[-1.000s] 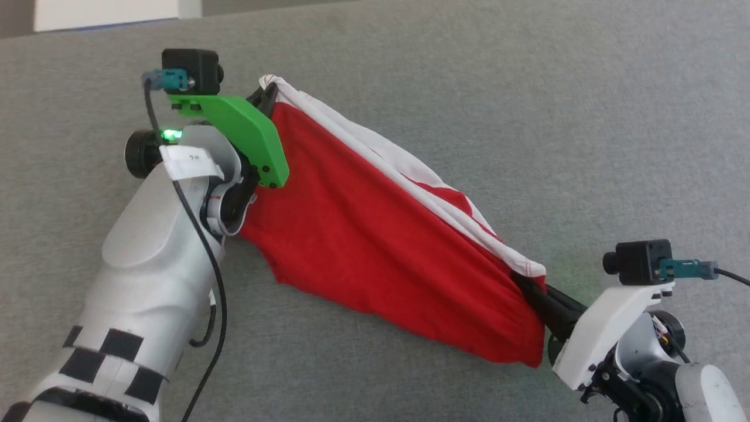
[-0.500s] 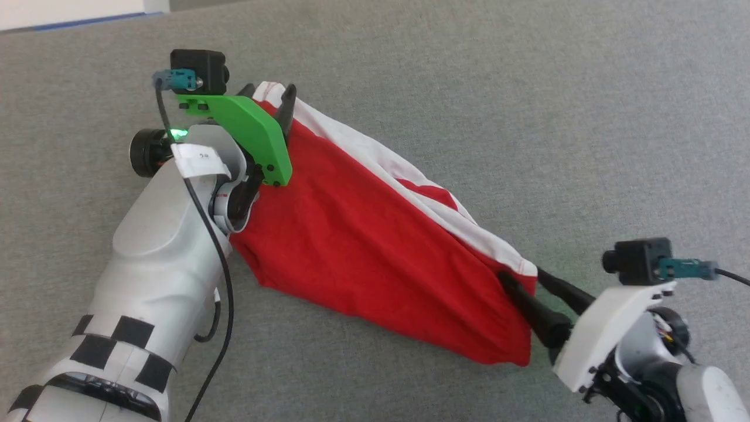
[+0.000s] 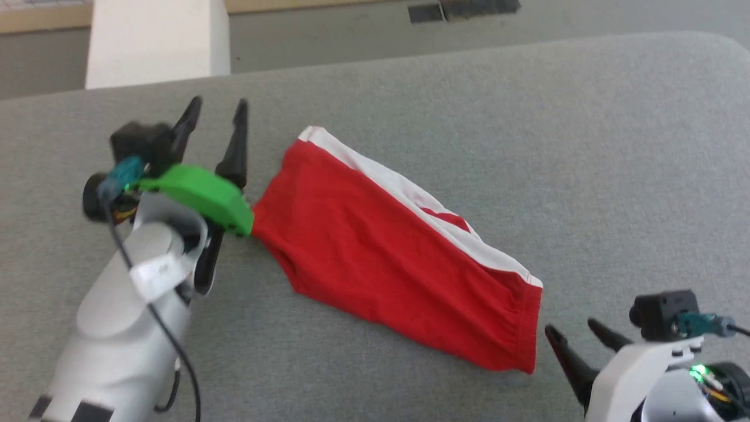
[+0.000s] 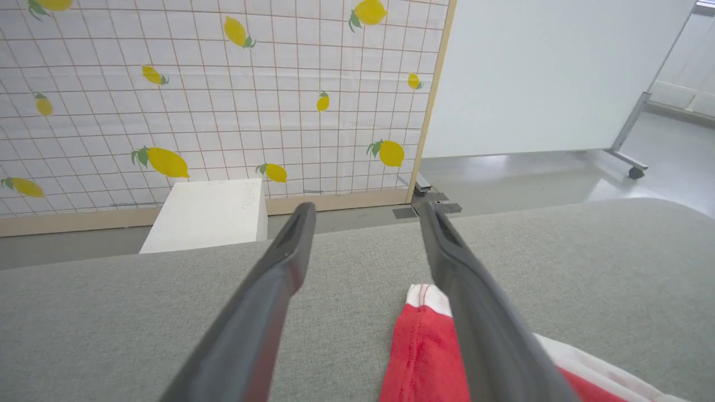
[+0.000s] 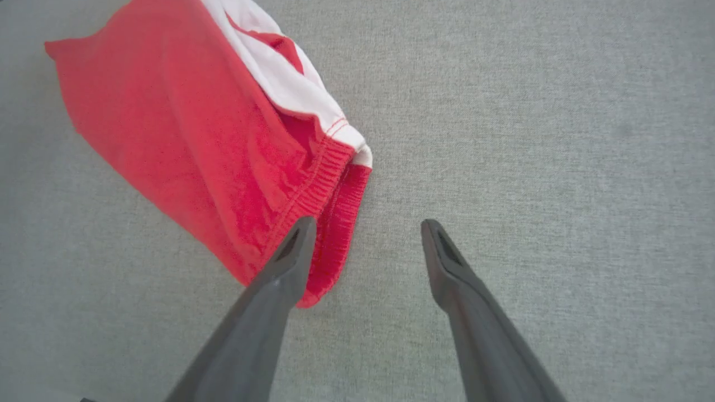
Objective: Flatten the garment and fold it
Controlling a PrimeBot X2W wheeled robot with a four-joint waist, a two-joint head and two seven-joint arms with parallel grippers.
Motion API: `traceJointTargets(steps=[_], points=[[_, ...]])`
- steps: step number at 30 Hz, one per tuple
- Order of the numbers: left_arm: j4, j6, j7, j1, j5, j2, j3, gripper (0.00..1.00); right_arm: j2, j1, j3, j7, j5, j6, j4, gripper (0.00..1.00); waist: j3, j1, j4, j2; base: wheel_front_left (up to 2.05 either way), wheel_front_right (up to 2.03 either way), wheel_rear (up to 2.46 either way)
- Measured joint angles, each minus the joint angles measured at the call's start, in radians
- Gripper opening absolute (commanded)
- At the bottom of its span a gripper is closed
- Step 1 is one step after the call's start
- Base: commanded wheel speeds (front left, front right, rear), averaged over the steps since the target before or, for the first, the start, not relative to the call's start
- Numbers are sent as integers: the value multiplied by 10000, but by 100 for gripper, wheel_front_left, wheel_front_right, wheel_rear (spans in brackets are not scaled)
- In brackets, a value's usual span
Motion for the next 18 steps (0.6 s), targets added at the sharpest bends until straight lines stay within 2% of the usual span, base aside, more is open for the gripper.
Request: traceJointTargets(steps=[5,10,13,18], points=[[-1825,798,-257,1709,291,587,522,100,8,542,136,391,31,0,-142,100,-496,0,324,0,0,0,0],[-3655,1657,-305,3737,382,1026,1170,100,25,428,236,309,121,0,658,100,-792,-1,644,0,0,0,0],[-4324,1881,-332,4539,422,1124,1227,100,25,110,205,144,19,0,1294,100,-810,-1,846,0,0,0,0],[-4951,2061,-330,4991,420,1187,1256,100,29,-434,56,-148,-134,0,2428,100,-717,-1,1190,0,0,0,0]])
